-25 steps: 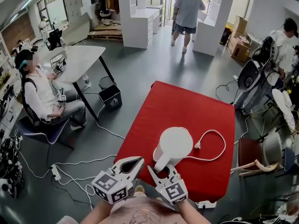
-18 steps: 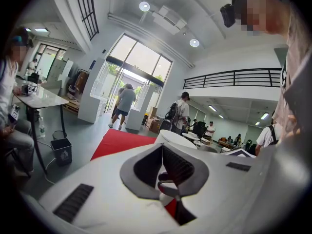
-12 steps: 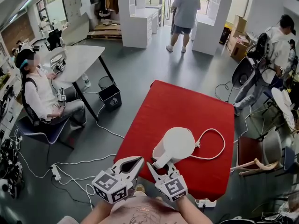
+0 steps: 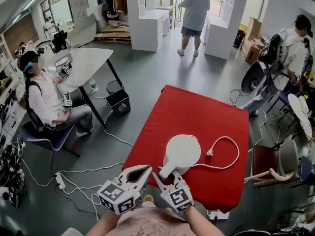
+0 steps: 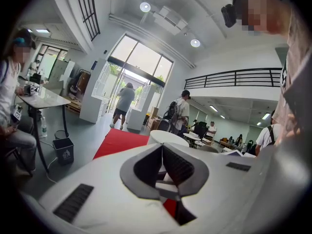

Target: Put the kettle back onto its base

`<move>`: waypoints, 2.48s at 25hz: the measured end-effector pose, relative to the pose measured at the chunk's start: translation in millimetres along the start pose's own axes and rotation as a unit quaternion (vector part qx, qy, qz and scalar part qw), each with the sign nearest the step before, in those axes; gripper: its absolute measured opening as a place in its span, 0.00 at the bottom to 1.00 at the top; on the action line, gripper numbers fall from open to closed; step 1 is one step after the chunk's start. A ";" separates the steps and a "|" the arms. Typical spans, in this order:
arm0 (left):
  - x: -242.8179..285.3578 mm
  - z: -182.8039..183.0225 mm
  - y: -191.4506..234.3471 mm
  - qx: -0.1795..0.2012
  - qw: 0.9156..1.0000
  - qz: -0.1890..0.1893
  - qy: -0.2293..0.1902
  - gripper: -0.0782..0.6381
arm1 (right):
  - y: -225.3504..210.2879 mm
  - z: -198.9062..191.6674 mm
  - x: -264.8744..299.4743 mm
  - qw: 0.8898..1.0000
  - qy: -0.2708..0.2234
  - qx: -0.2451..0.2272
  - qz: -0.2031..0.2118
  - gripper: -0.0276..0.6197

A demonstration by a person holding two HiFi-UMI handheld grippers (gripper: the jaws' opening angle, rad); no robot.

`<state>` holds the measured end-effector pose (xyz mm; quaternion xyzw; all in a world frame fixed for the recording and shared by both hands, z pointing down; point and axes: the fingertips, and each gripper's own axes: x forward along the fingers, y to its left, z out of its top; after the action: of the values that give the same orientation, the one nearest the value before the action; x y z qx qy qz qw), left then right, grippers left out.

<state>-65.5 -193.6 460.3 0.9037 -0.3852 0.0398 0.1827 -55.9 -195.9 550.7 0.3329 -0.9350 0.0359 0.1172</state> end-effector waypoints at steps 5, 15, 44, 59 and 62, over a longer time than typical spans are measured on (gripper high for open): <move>-4.9 -2.3 6.3 -0.004 1.000 0.005 0.000 0.09 | -1.6 0.7 1.9 1.000 -0.002 0.006 0.003 0.18; -4.3 -2.8 3.2 -0.005 1.000 0.003 -0.002 0.09 | -3.8 -1.6 1.0 1.000 -0.006 0.015 0.008 0.19; -6.2 -10.9 -23.3 -0.003 1.000 -0.016 -0.002 0.09 | -13.6 -14.4 -37.9 0.999 0.025 0.021 -0.014 0.35; 8.4 -15.2 -59.5 0.002 0.999 -0.045 0.001 0.09 | -30.7 -5.8 -104.1 0.997 0.000 0.031 -0.077 0.17; 6.9 -15.9 -63.9 0.002 0.999 -0.045 0.001 0.09 | -31.8 0.3 -113.3 0.996 -0.014 0.043 -0.076 0.04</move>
<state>-14.1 -151.8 457.5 0.9204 -0.3442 0.0333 0.1823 49.1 -151.0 522.5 0.4079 -0.9062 0.0622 0.0922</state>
